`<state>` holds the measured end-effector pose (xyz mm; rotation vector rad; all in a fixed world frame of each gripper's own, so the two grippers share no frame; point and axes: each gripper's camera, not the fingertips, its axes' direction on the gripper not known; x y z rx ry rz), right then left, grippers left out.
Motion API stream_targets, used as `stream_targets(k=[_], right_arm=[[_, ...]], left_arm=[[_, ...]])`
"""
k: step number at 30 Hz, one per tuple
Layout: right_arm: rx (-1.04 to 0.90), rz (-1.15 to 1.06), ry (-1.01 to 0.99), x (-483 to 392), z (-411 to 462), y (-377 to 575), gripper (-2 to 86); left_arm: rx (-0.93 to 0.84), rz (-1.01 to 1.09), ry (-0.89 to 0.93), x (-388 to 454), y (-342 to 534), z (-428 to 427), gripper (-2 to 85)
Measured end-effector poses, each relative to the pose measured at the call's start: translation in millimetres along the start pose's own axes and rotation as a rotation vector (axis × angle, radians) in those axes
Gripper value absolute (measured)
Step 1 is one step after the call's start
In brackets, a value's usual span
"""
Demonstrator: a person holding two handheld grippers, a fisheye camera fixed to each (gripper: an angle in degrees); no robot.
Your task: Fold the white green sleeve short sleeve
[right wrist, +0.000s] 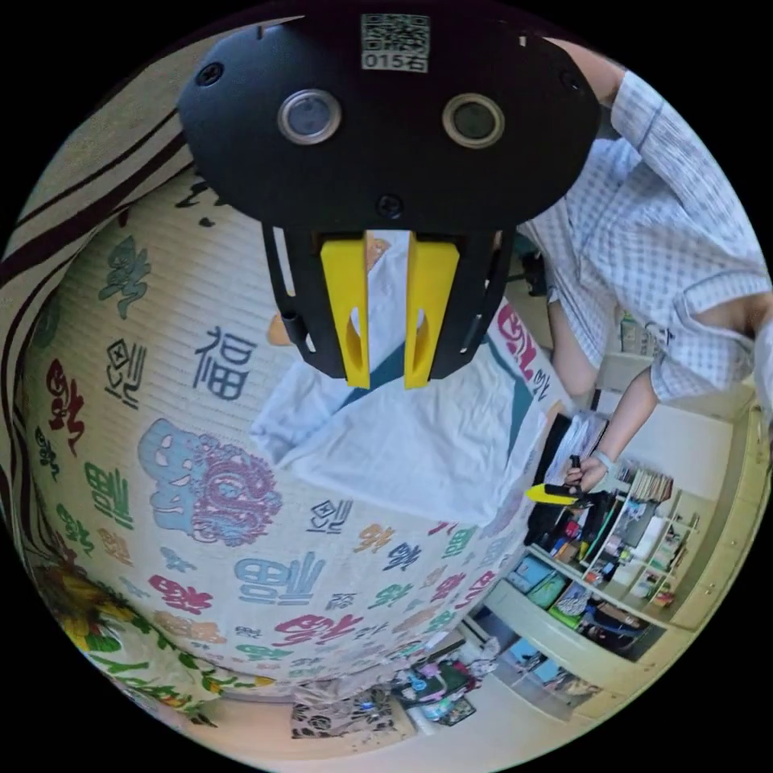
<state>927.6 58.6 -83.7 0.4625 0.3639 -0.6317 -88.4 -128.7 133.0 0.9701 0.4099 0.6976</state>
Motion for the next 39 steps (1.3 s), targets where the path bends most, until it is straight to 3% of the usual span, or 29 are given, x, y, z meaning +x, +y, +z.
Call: stream_targets(k=[4,8,13,15,21,27,31,39], right_arm=[[-0.060,-0.102,-0.077,-68.9,59.1,47.2,8.5],[0.000,-0.075,0.036,-97.7,93.6,67.6,8.3],[-0.039,-0.051,0.141,-109.3,122.5,77.8,5.4],[-0.039,-0.021,0.128,-110.1,122.5,80.8,4.0],[0.036,-0.042,0.102,-130.2,101.0,103.8,1.1],[0.003,-0.051,0.115,-136.9,121.5,123.1,1.0],[0.084,0.098,0.048,-117.4,108.6,148.4,3.1],[0.265,0.481,0.086,-61.6,67.7,217.4,8.6]], left_arm=[[0.019,-0.111,0.099,47.7,62.0,61.6,8.9],[0.056,-0.213,0.167,69.7,82.9,111.0,9.6],[0.073,-0.279,0.112,77.2,75.9,143.6,5.3],[0.085,-0.274,0.146,80.8,73.8,151.8,0.9],[0.183,-0.218,0.105,115.2,77.2,150.7,-0.7],[0.074,-0.224,-0.012,135.4,68.4,200.7,0.1],[-0.043,-0.197,-0.104,155.3,58.8,219.6,4.6],[0.063,0.161,-0.140,259.5,-80.6,233.4,8.5]])
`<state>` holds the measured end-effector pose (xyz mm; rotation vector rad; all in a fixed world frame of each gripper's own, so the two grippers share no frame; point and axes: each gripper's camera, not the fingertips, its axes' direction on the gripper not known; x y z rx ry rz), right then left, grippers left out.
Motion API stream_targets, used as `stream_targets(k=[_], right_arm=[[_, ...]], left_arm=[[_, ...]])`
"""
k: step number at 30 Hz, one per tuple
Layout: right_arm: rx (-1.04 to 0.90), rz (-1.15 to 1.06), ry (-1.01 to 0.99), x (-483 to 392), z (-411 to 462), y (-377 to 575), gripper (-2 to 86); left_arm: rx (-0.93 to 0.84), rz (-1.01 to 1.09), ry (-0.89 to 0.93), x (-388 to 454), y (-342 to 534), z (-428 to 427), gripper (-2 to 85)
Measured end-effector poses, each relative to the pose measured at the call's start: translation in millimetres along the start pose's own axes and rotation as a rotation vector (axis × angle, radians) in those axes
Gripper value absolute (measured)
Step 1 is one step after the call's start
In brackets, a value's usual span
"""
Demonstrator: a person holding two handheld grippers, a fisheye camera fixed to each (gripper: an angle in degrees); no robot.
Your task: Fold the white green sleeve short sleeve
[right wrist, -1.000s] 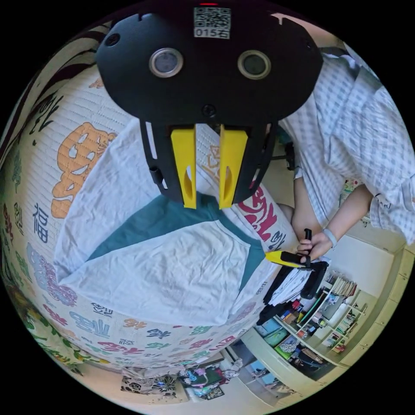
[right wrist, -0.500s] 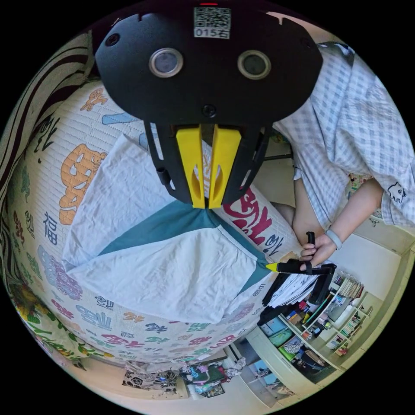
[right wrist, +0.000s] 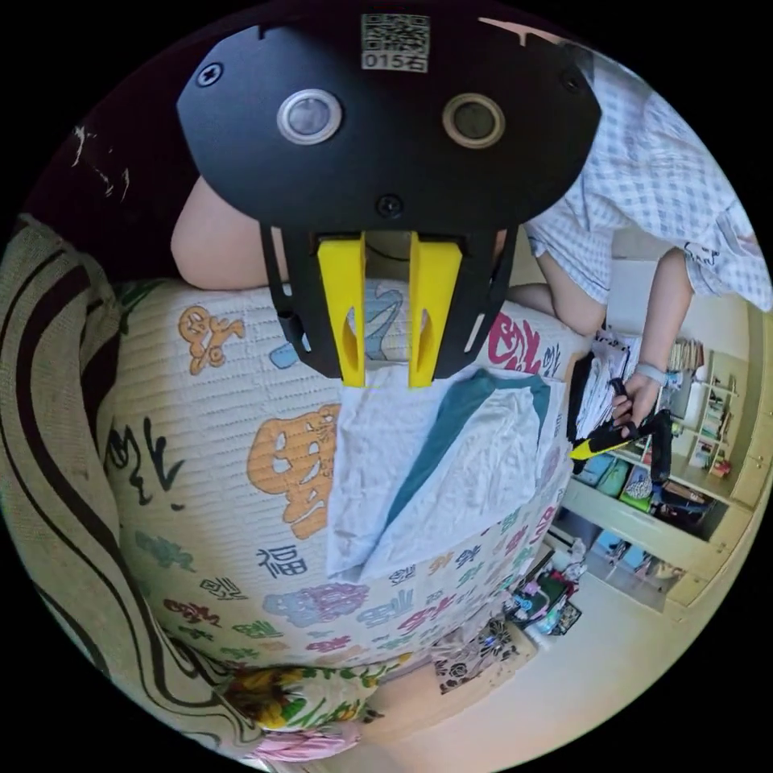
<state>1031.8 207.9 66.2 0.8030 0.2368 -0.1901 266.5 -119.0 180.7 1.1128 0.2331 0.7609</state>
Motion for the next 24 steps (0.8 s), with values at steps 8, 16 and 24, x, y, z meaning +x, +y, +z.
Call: stream_targets(k=[8,16,24], right_arm=[[-0.144,0.095,-0.032,29.2,31.3,-6.9,9.5],[-0.142,0.097,-0.083,42.8,37.6,0.5,4.1],[-0.123,0.091,-0.195,49.0,43.9,9.3,0.2]], left_arm=[[-0.179,0.366,-0.027,148.5,-214.0,164.7,8.8],[-0.497,0.506,-0.279,207.3,-277.8,303.6,7.7],[-0.568,0.505,-0.273,210.4,-297.6,332.1,0.3]])
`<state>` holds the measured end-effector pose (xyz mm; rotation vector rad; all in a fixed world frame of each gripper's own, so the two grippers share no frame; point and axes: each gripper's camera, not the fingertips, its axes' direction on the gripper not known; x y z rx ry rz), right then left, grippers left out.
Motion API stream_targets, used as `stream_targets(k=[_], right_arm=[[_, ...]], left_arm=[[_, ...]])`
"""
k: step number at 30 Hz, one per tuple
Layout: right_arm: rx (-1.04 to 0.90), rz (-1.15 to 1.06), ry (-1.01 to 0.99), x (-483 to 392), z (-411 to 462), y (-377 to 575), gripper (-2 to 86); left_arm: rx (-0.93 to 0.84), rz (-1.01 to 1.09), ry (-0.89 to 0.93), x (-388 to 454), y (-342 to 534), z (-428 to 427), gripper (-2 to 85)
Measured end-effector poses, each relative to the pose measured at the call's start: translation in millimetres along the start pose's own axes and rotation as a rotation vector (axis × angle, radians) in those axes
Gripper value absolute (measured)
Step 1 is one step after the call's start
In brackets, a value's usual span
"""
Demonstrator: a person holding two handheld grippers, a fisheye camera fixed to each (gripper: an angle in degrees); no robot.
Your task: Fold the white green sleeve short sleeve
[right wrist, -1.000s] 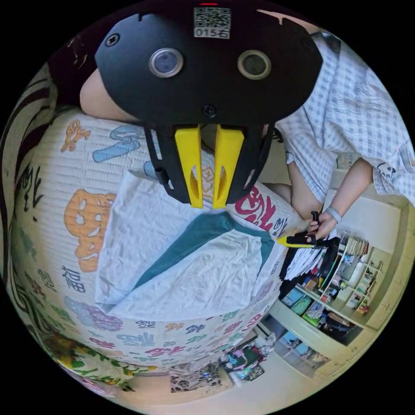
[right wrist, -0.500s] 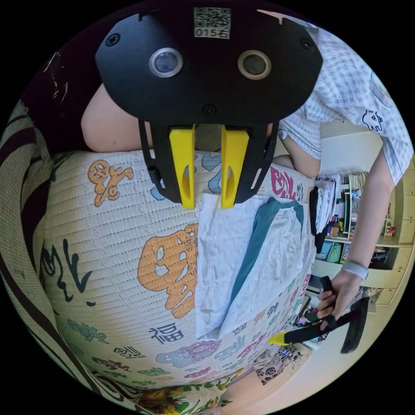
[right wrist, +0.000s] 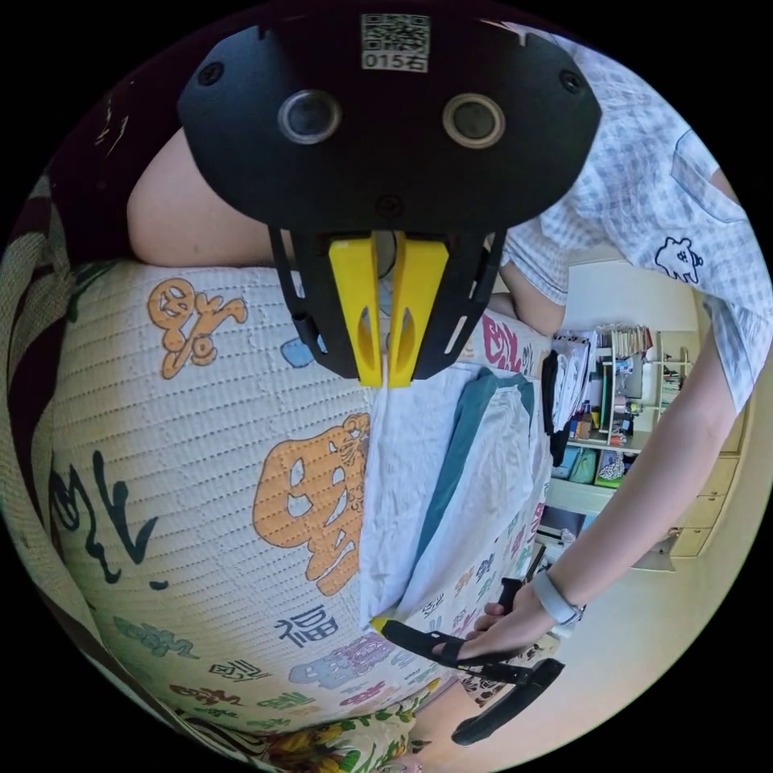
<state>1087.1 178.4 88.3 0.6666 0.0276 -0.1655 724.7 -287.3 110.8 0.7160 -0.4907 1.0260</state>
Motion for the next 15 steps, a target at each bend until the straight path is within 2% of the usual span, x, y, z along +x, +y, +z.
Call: stream_targets(k=[6,10,15], right_arm=[[0.043,-0.049,0.037,-8.3,-18.5,10.8,-0.1],[0.094,-0.019,0.148,-4.1,-42.9,24.5,-0.1],[0.170,-0.027,0.144,-14.1,-75.0,35.4,-0.1]], left_arm=[[0.115,-0.014,0.080,-14.5,9.8,-30.8,-0.7],[0.306,-0.029,0.264,-33.3,21.8,-75.4,-0.6],[0.435,0.014,0.348,-57.7,53.9,-113.0,-0.5]])
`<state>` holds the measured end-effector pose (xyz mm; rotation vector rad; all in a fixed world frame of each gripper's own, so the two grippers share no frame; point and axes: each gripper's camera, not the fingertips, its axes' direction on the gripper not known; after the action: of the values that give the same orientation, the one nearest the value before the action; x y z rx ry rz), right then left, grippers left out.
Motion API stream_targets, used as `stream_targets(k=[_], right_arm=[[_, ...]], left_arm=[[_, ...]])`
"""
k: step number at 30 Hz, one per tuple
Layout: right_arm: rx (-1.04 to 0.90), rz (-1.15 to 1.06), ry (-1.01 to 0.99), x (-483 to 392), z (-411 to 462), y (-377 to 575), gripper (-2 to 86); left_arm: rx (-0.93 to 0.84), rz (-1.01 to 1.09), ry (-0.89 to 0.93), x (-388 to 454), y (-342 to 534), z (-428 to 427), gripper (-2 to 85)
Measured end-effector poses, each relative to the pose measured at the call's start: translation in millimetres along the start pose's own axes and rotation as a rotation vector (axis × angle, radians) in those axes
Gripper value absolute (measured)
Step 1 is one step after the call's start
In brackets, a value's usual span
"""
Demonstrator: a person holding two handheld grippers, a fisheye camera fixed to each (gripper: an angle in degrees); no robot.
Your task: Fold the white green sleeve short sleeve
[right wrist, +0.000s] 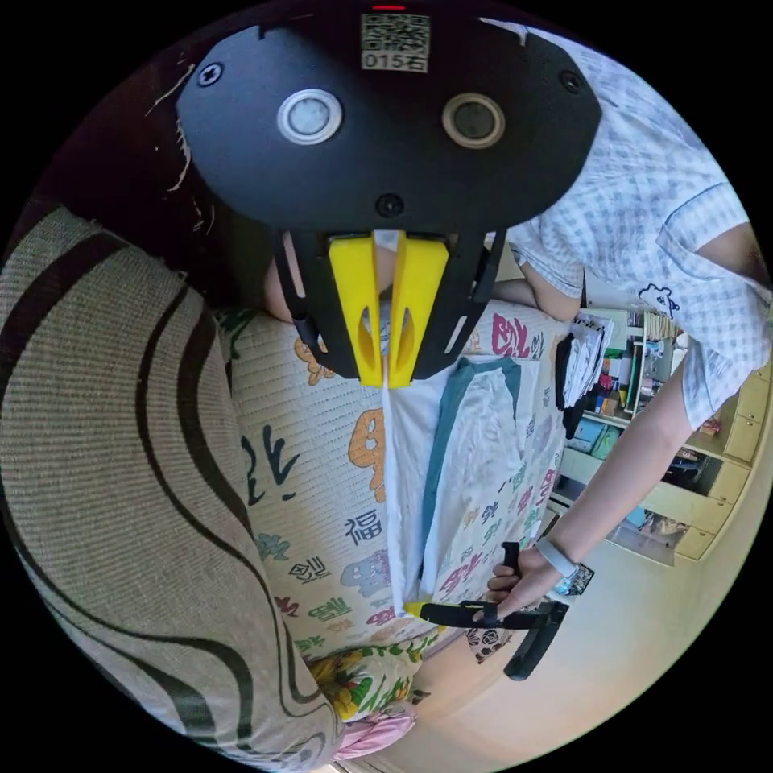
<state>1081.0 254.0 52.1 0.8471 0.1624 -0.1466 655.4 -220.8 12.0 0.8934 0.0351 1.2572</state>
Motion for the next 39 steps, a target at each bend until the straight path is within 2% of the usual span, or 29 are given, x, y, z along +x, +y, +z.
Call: stream_targets(k=[7,10,14,23,29,35,39], right_arm=[[-0.015,-0.310,-0.149,-101.2,12.5,-20.7,-0.1],[-0.084,-0.465,-0.254,-153.7,46.2,-35.1,-0.1],[-0.240,-0.573,-0.357,-211.7,119.4,-56.5,0.0],[-0.515,-0.565,-0.420,-284.5,263.6,-79.9,0.2],[-0.550,-0.560,-0.387,-311.0,309.0,-90.6,1.2],[-0.618,-0.587,-0.358,-323.9,334.2,-93.9,7.8],[-0.599,-0.639,-0.456,-321.9,310.1,-92.5,8.0]], left_arm=[[0.196,-0.049,0.184,-87.6,127.8,-124.3,-0.4],[0.262,-0.118,0.248,-132.3,206.3,-172.6,-0.4],[0.285,-0.254,0.233,-187.7,314.5,-209.5,-0.4],[0.376,-0.553,0.343,-278.7,489.2,-217.1,-0.2],[0.428,-0.623,0.387,-305.6,550.7,-234.0,1.1],[0.558,-0.740,0.322,-304.5,625.3,-272.7,5.3],[0.640,-0.728,0.252,-257.5,673.3,-302.0,7.4]])
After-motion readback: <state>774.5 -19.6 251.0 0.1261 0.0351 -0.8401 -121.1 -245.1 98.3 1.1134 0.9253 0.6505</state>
